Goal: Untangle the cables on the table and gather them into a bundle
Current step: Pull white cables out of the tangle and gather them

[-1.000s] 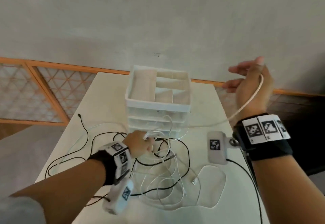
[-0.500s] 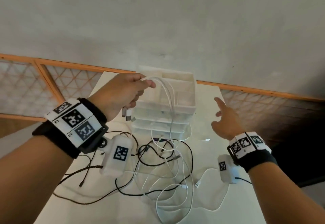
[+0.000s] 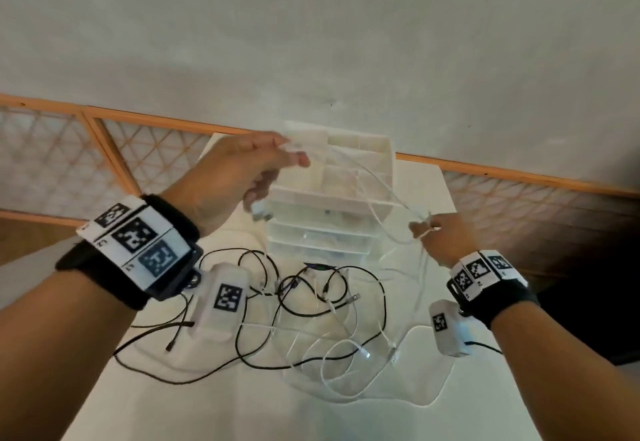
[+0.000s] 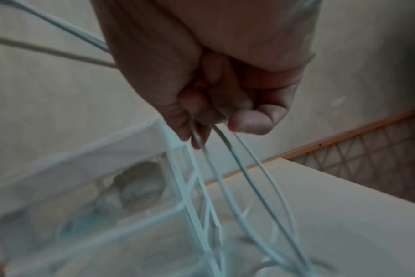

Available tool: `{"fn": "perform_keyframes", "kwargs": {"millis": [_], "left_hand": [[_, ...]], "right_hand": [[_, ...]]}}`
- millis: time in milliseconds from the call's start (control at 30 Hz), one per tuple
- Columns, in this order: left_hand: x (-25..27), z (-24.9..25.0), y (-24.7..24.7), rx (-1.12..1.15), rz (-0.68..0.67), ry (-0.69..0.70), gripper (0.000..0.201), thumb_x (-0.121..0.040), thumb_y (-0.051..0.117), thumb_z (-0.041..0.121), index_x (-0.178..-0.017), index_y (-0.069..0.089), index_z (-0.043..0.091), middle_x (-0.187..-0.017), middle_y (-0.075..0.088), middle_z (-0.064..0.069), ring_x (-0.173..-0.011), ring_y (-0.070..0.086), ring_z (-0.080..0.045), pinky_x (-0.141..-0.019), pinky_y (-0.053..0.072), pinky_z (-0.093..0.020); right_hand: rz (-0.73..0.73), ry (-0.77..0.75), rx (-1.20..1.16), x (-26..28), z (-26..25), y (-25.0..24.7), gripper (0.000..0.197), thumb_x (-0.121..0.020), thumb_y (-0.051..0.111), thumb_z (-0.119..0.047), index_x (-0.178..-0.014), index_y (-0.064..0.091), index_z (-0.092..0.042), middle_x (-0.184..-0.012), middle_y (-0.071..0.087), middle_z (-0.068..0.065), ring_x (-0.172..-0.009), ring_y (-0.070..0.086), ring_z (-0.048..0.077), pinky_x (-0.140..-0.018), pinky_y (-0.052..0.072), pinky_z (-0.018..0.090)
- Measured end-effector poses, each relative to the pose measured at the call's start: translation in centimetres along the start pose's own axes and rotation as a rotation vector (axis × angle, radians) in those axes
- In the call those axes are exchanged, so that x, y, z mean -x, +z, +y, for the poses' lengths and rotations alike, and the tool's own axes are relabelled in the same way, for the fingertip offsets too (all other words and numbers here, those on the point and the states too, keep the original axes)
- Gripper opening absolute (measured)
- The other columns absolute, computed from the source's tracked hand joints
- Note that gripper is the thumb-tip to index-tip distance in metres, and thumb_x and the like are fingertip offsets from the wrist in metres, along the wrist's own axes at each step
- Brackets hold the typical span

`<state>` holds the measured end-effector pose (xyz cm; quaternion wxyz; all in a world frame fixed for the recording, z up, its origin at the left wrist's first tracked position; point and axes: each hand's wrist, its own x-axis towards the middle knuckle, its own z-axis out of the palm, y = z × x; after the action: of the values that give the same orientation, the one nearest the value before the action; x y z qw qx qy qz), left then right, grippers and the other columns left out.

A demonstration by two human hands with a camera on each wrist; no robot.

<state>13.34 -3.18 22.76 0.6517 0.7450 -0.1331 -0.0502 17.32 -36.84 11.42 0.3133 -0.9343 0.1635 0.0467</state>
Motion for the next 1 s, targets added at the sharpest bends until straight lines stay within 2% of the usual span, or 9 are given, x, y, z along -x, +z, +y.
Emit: {"fn": "perform_keyframes", "kwargs": {"millis": [133, 267, 367, 467, 533, 600, 700, 800, 1000], "left_hand": [[0.5, -5.0, 0.5, -0.420, 0.005, -0.286, 0.044, -0.097, 0.047, 0.050, -0.084, 0.070, 0.016, -0.059, 0.043, 0.010, -0.053, 0.037, -0.008, -0.054, 0.032, -0.025], [0.4, -9.8, 0.8, -0.477, 0.148, -0.397, 0.052, -0.099, 0.043, 0.052, -0.067, 0.054, 0.012, -0.055, 0.039, 0.003, -0.051, 0.035, -0.016, -0.054, 0.029, -0.030], [0.0, -11.1, 0.7, -0.399, 0.258, -0.480, 0.051, -0.101, 0.043, 0.048, -0.068, 0.052, 0.011, -0.052, 0.037, 0.001, -0.046, 0.031, -0.017, -0.049, 0.026, -0.028], [-0.1, -10.8, 0.8, -0.122, 0.263, -0.563, 0.041, -0.103, 0.047, 0.039, -0.075, 0.053, 0.009, -0.052, 0.031, 0.000, -0.044, 0.022, -0.016, -0.040, 0.021, -0.019], [-0.1, -10.2, 0.9, -0.024, 0.229, -0.567, 0.035, -0.104, 0.045, 0.032, -0.079, 0.053, 0.009, -0.047, 0.029, 0.004, -0.040, 0.021, -0.013, -0.036, 0.020, -0.018], [-0.2, -9.5, 1.2, 0.061, 0.209, -0.549, 0.030, -0.105, 0.043, 0.027, -0.082, 0.052, 0.009, -0.045, 0.028, 0.007, -0.037, 0.020, -0.009, -0.034, 0.020, -0.018], [-0.7, -8.3, 1.9, 0.194, 0.200, -0.527, 0.027, -0.106, 0.041, 0.022, -0.083, 0.051, 0.010, -0.048, 0.027, 0.007, -0.038, 0.018, -0.008, -0.034, 0.018, -0.018], [-1.2, -7.0, 2.7, 0.263, 0.186, -0.513, 0.024, -0.103, 0.042, 0.017, -0.081, 0.052, 0.011, -0.047, 0.030, 0.007, -0.039, 0.019, -0.008, -0.035, 0.018, -0.018], [-2.0, -5.9, 3.0, 0.310, 0.182, -0.535, 0.019, -0.097, 0.044, 0.014, -0.080, 0.052, 0.012, -0.052, 0.040, 0.001, -0.040, 0.027, -0.011, -0.039, 0.020, -0.021]], "right_hand": [[0.156, -0.110, -0.399, 0.3, -3.1, -3.2, 0.018, -0.096, 0.064, -0.026, -0.080, 0.066, -0.018, -0.087, 0.073, 0.004, -0.052, 0.062, 0.008, -0.046, 0.051, 0.027], [0.376, -0.310, -0.536, 1.9, -6.0, -5.0, 0.040, -0.088, 0.068, -0.054, -0.082, 0.067, -0.014, -0.067, 0.072, 0.002, -0.043, 0.056, 0.017, -0.045, 0.048, 0.028], [0.227, -0.284, -0.388, 1.3, -3.9, -2.4, 0.027, -0.089, 0.071, -0.039, -0.109, 0.063, -0.024, -0.095, 0.073, 0.003, -0.054, 0.066, 0.021, -0.055, 0.054, 0.033], [-0.092, -0.100, -0.113, 1.5, 0.7, 1.6, 0.085, -0.087, 0.075, -0.026, -0.150, 0.019, -0.044, -0.107, 0.058, -0.015, -0.076, 0.074, 0.025, -0.078, 0.059, 0.044], [-0.066, -0.001, -0.003, 2.5, 2.9, 4.0, 0.082, -0.085, 0.071, -0.020, -0.147, 0.018, -0.034, -0.100, 0.063, -0.010, -0.086, 0.072, 0.031, -0.088, 0.057, 0.046], [0.022, 0.062, 0.042, 3.6, 4.2, 5.8, 0.048, -0.083, 0.061, -0.013, -0.124, 0.038, -0.023, -0.085, 0.065, -0.002, -0.085, 0.067, 0.032, -0.083, 0.054, 0.038], [-0.207, 0.054, 0.322, 5.5, 6.1, 8.3, 0.021, -0.080, 0.061, -0.023, -0.098, 0.056, -0.032, -0.099, 0.066, -0.003, -0.092, 0.065, 0.022, -0.084, 0.053, 0.033], [-0.330, 0.022, 0.470, 6.8, 7.6, 10.5, 0.031, -0.084, 0.065, -0.041, -0.115, 0.059, -0.041, -0.123, 0.055, -0.009, -0.114, 0.060, 0.017, -0.098, 0.047, 0.033], [-0.191, -0.145, 0.406, 4.7, 5.4, 8.5, 0.019, -0.097, 0.052, -0.044, -0.101, 0.069, -0.036, -0.112, 0.068, -0.011, -0.116, 0.056, 0.018, -0.103, 0.040, 0.037]]}}
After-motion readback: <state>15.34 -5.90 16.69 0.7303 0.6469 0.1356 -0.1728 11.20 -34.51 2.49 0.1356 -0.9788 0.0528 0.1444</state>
